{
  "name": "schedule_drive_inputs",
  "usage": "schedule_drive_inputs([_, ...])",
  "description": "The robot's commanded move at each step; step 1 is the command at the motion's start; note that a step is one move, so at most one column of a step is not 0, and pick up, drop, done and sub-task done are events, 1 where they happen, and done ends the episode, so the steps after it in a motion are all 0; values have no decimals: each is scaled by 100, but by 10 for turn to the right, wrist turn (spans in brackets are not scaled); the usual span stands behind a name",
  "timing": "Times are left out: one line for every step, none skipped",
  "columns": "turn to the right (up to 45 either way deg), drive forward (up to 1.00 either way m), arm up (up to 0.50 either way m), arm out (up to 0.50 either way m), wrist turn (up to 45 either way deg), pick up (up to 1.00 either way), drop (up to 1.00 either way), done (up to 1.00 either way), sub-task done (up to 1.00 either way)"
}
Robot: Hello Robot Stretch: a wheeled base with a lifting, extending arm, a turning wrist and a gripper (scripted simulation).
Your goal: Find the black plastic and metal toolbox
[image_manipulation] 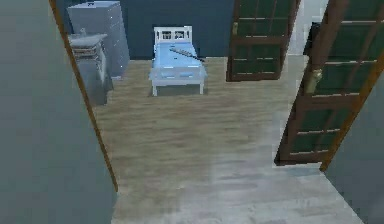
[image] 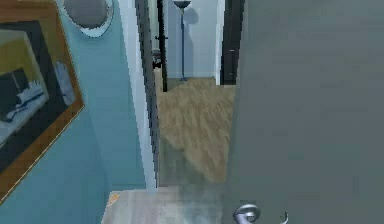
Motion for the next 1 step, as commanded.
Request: schedule_drive_inputs([0, 75, 0, 0, 0, 0, 0, 0, 0])
